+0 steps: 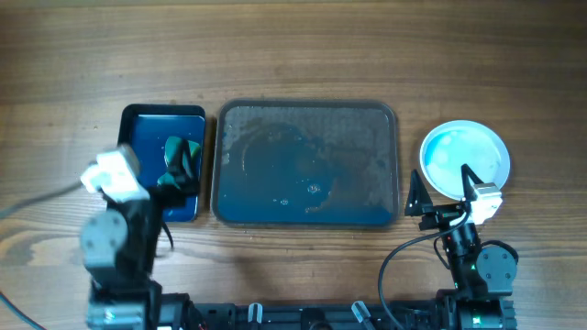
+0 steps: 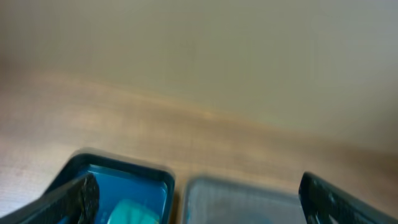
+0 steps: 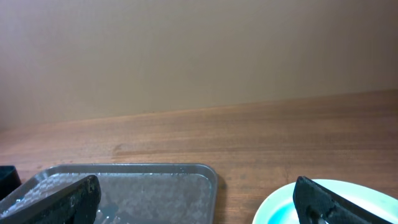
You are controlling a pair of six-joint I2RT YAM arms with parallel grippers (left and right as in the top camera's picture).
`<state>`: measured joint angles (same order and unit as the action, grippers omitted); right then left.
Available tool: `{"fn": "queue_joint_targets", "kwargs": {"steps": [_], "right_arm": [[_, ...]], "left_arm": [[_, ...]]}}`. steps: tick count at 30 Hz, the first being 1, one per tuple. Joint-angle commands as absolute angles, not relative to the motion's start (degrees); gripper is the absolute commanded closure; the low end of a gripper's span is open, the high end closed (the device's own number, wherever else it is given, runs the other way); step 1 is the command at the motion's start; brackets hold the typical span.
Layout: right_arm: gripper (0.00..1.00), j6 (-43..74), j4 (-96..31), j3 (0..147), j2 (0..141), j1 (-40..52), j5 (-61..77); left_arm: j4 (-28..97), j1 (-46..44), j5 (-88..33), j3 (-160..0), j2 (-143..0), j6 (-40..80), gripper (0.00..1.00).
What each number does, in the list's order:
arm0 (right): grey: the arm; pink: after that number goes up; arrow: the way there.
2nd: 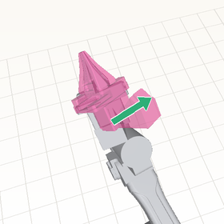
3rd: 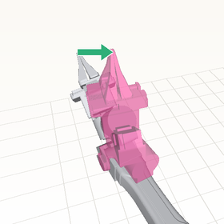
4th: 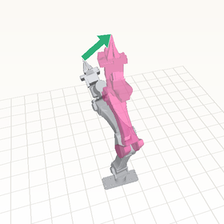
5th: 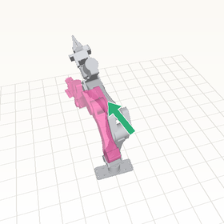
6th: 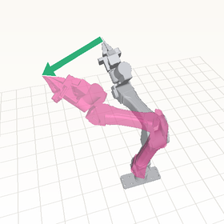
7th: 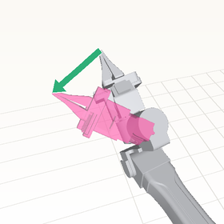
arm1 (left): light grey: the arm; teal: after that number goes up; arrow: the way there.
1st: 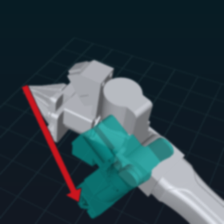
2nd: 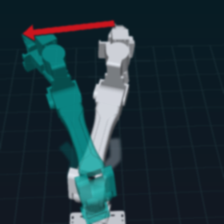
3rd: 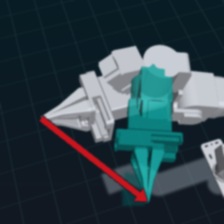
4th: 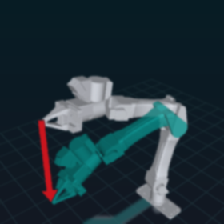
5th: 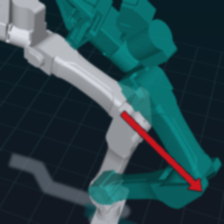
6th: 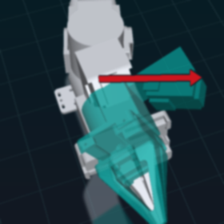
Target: Clean dirty plates on tray and stack at the side
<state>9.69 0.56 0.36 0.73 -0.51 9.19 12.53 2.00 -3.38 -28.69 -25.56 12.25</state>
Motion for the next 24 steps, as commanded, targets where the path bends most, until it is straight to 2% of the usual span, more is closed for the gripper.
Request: {"fn": "queue_joint_targets", "kwargs": {"steps": [1, 4, 6, 10, 24], "right_arm": [[0.00, 9.0, 0.8, 0.3, 0.3, -0.2, 9.9], [0.00, 9.0, 0.8, 0.3, 0.3, -0.2, 9.9], [0.00, 9.0, 0.8, 0.3, 0.3, -0.2, 9.9], [0.00, 9.0, 0.8, 0.3, 0.3, -0.2, 9.9], [0.00, 9.0, 0.8, 0.3, 0.3, -0.2, 9.9]], "left_arm": [[3.6, 2.0, -4.1, -13.8, -13.8, 10.5, 0.00], [2.0, 0.9, -4.1, -7.3, -7.6, 9.0, 0.00], [1.9, -1.3, -4.1, -5.1, -4.9, 3.6, 0.00], [2.3, -1.2, -4.1, -1.1, -0.6, 3.2, 0.00], [4.1, -1.2, -4.5, -0.3, -0.4, 3.2, 0.00]]}}
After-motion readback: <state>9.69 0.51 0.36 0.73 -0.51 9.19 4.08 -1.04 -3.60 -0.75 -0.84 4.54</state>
